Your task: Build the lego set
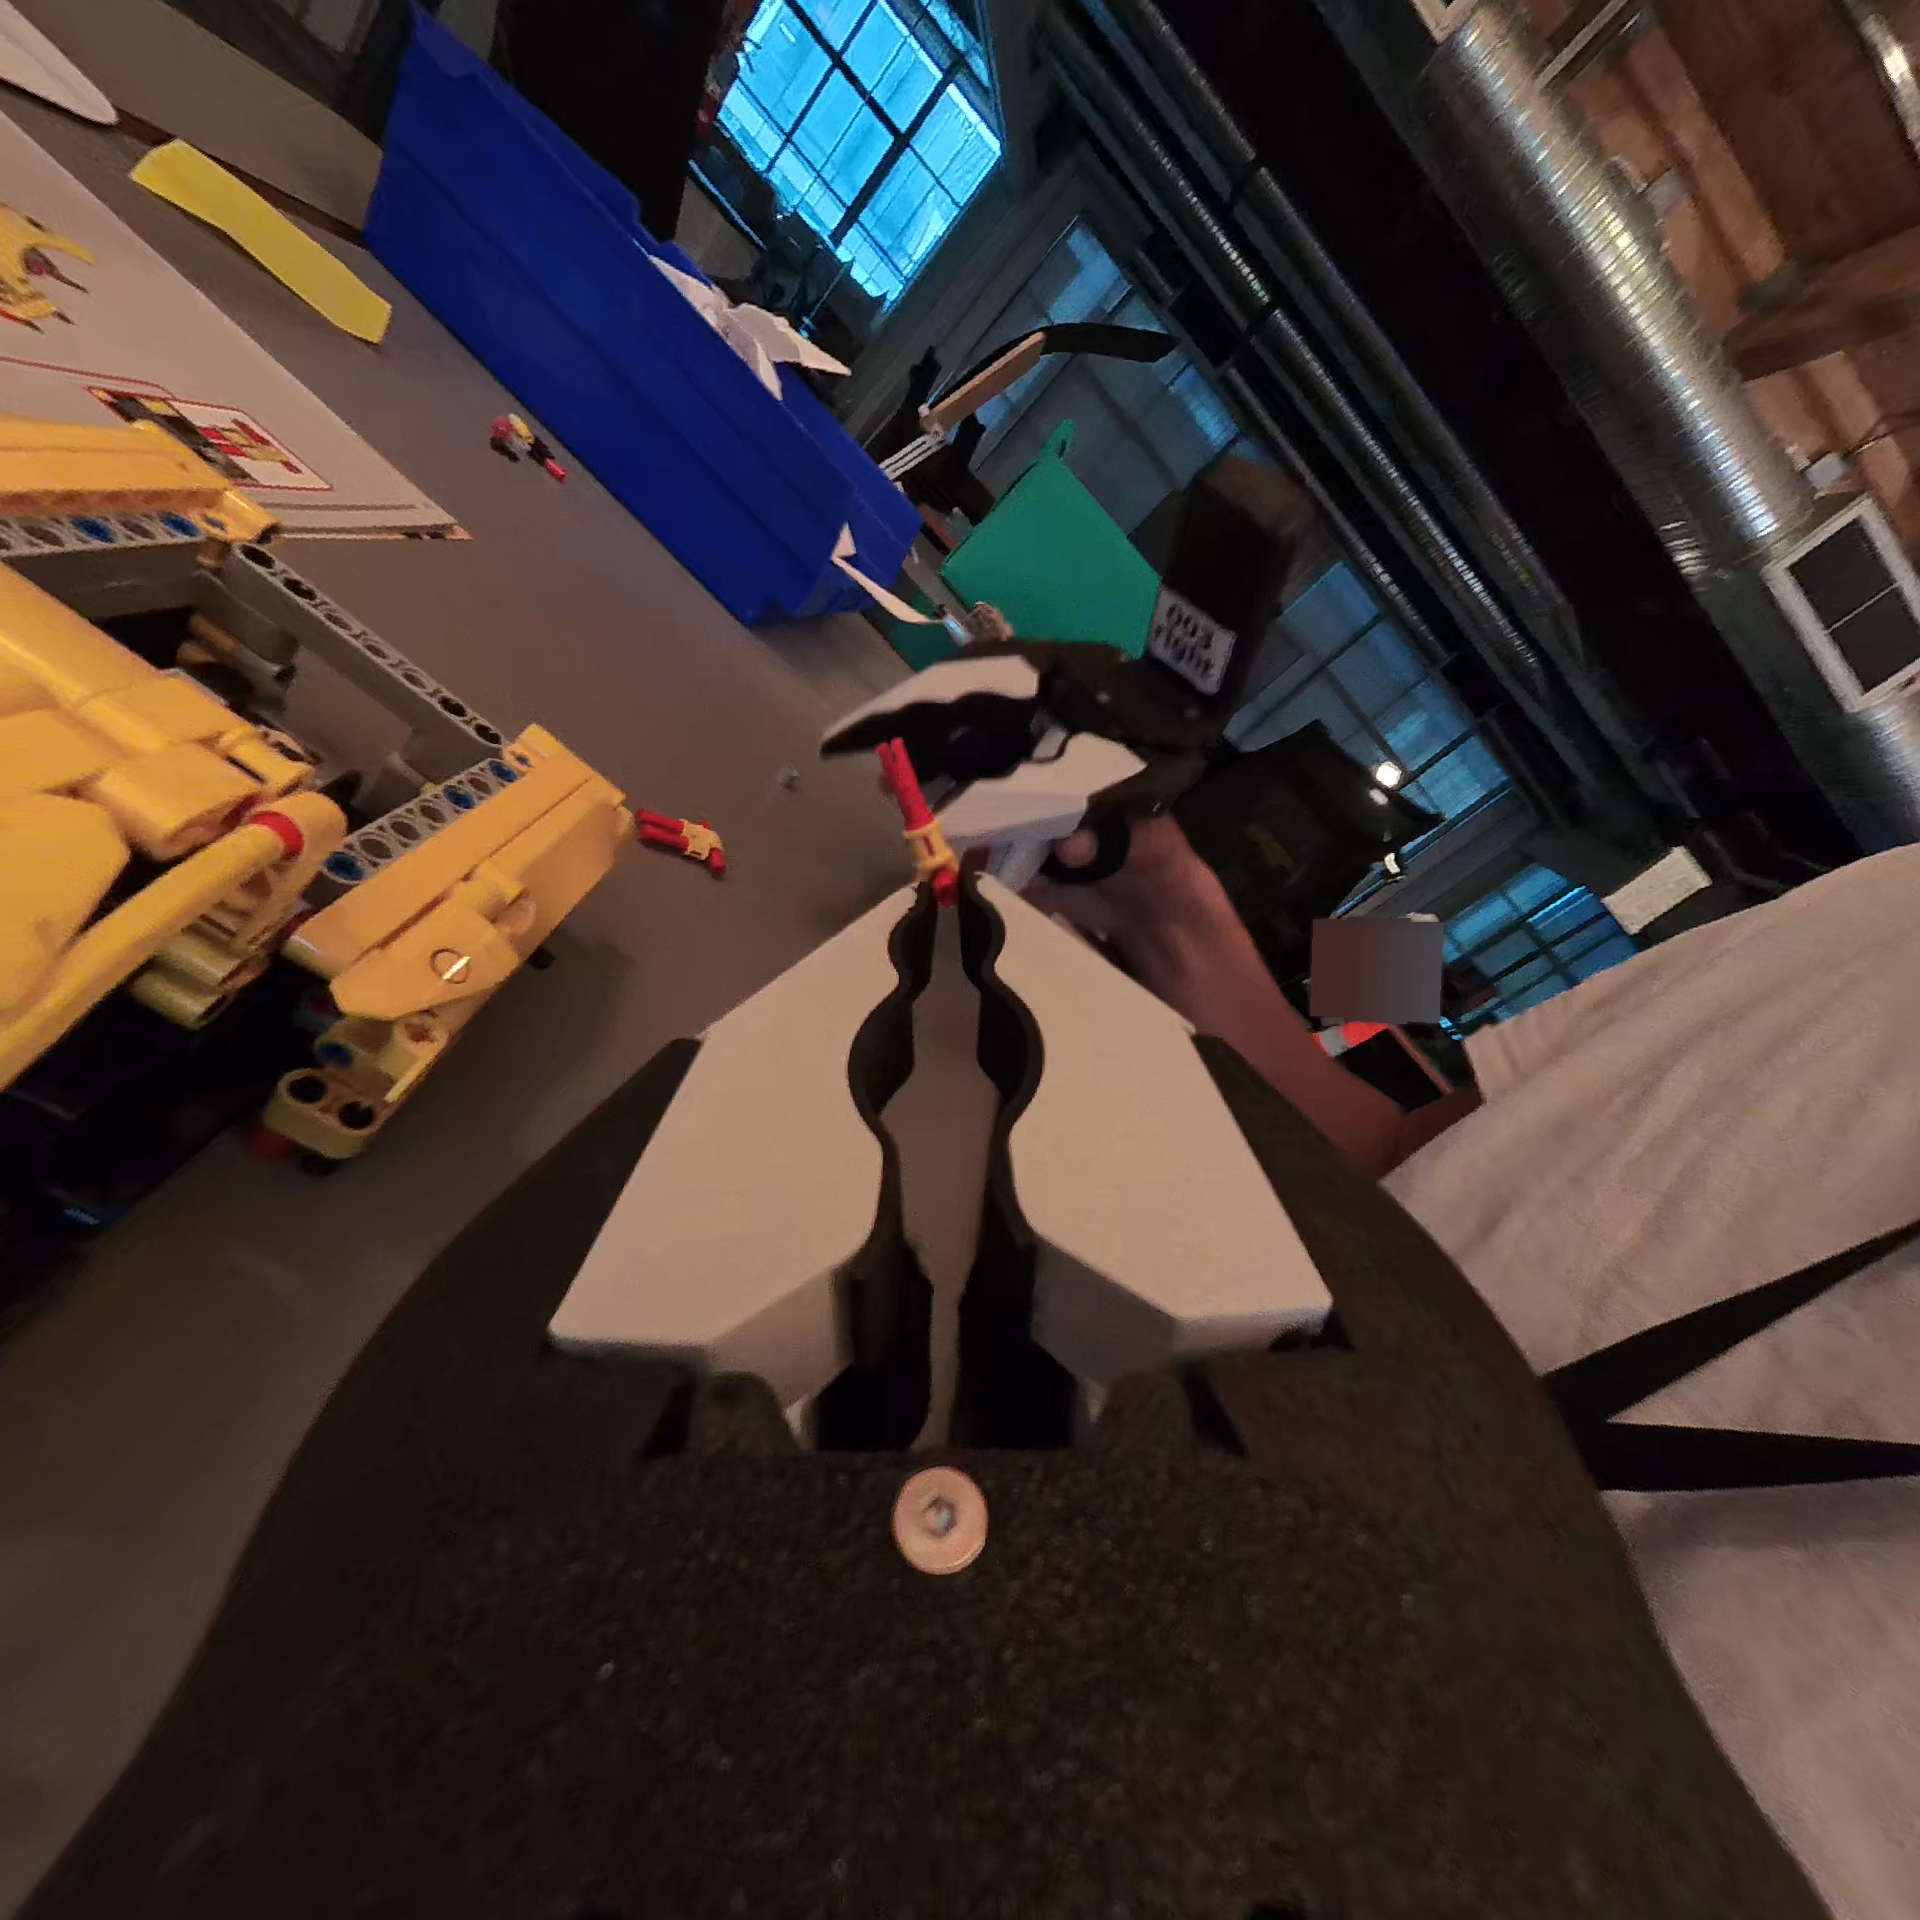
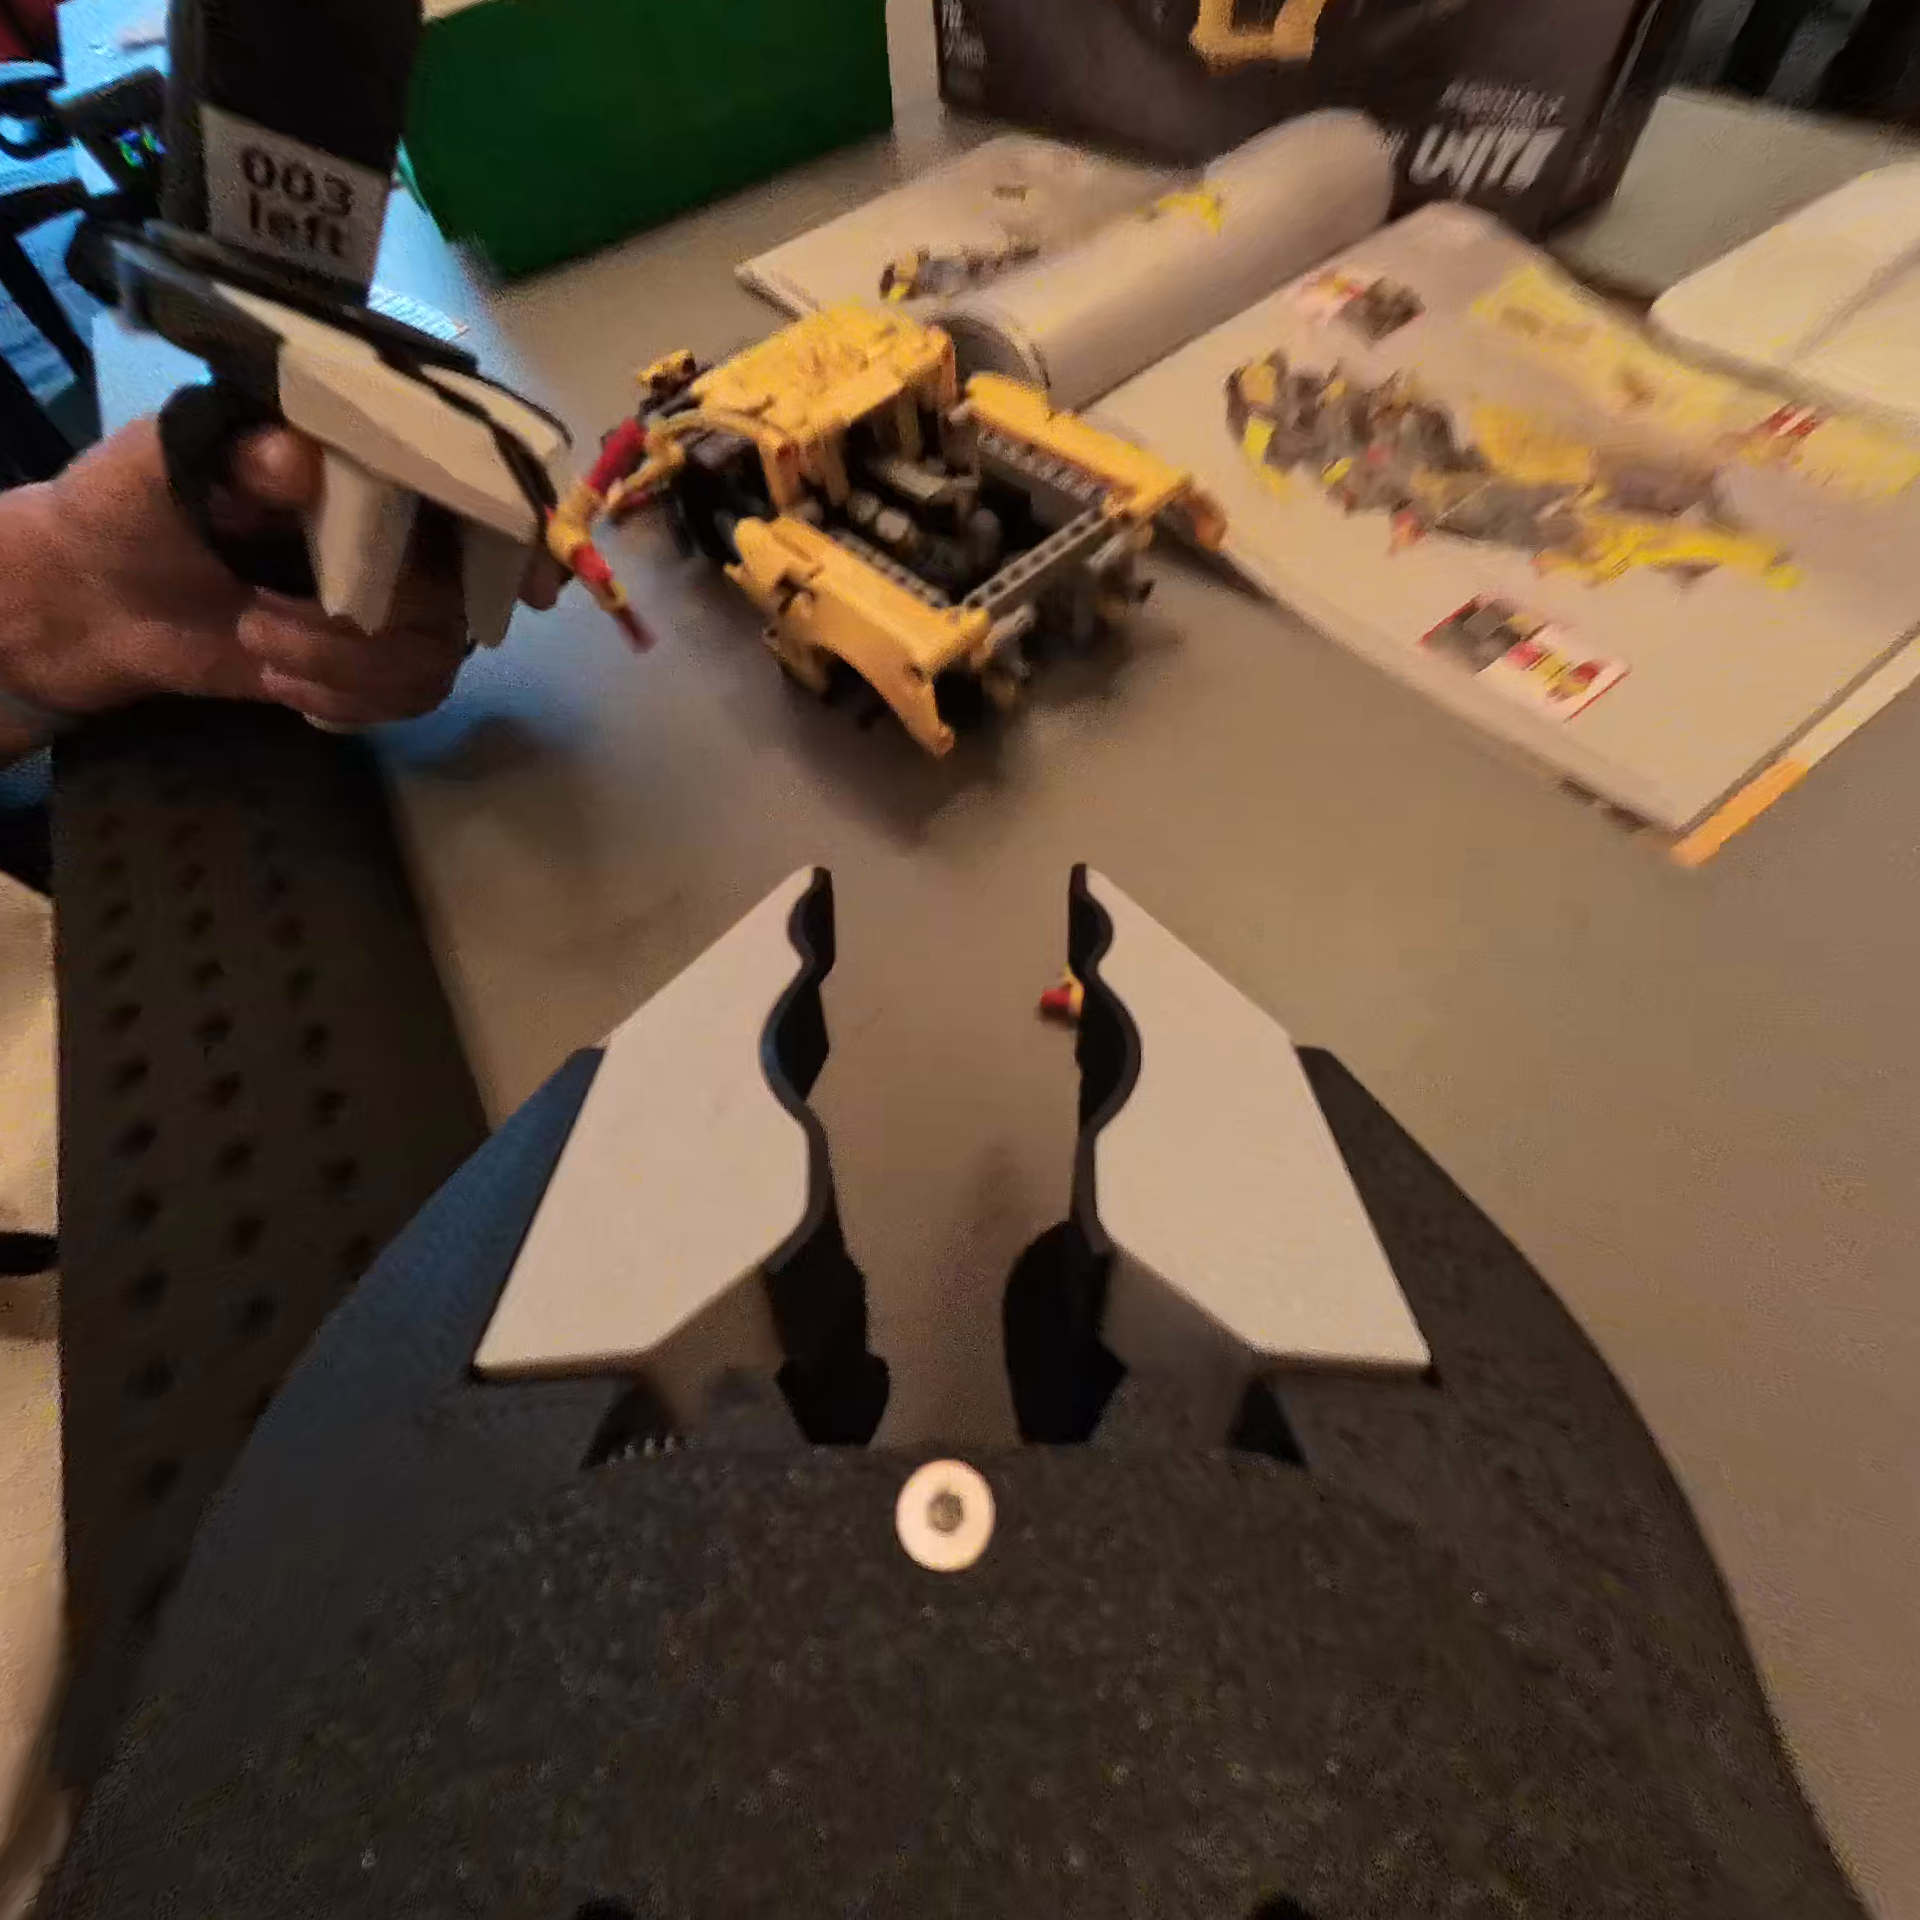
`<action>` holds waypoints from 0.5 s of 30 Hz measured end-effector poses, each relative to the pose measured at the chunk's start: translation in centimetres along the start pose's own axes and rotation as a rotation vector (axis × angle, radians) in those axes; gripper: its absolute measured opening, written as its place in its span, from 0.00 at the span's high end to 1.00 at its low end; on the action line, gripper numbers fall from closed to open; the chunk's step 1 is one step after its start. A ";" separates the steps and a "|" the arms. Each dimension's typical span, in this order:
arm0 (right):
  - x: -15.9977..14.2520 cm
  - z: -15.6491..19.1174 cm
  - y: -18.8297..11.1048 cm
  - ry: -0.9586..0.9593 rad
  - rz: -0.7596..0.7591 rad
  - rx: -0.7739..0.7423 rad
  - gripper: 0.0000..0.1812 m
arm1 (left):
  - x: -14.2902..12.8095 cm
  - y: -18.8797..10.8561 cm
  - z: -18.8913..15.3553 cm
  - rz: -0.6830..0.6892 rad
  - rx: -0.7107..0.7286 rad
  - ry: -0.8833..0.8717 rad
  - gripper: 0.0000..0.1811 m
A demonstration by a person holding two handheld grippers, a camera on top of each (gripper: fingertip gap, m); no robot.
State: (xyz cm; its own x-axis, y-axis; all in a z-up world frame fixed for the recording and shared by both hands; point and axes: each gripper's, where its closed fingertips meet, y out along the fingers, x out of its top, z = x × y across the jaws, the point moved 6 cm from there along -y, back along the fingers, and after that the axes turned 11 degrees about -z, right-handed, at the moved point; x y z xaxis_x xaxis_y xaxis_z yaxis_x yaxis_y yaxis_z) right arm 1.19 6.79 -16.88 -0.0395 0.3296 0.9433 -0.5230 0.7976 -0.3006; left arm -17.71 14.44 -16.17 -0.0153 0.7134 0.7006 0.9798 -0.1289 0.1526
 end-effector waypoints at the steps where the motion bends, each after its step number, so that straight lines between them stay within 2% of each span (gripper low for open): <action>1: -0.5 0.5 0.3 0.022 0.011 0.020 0.78 | 0.0 0.1 0.0 -0.006 -0.011 -0.024 0.98; 3: -0.5 2.3 1.4 0.030 -0.008 0.071 0.81 | 0.1 0.3 0.0 -0.016 -0.043 -0.075 0.98; 7: 0.4 5.9 4.0 -0.086 -0.037 0.218 0.84 | 0.3 0.6 0.0 -0.042 -0.082 -0.148 0.98; 10: 1.2 7.4 4.9 0.022 -0.083 0.353 0.87 | 0.4 0.5 0.2 -0.047 -0.081 -0.158 0.98; 15: 2.1 7.0 5.7 0.172 -0.162 0.375 0.77 | -0.1 0.7 0.4 -0.020 -0.077 -0.184 0.98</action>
State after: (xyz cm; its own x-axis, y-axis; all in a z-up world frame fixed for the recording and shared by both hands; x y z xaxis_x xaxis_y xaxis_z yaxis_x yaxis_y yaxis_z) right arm -7.82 8.52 -15.68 0.1945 0.3197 0.9273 -0.7846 0.6181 -0.0486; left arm -16.90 14.56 -16.37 0.0090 0.8291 0.5590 0.9615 -0.1606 0.2228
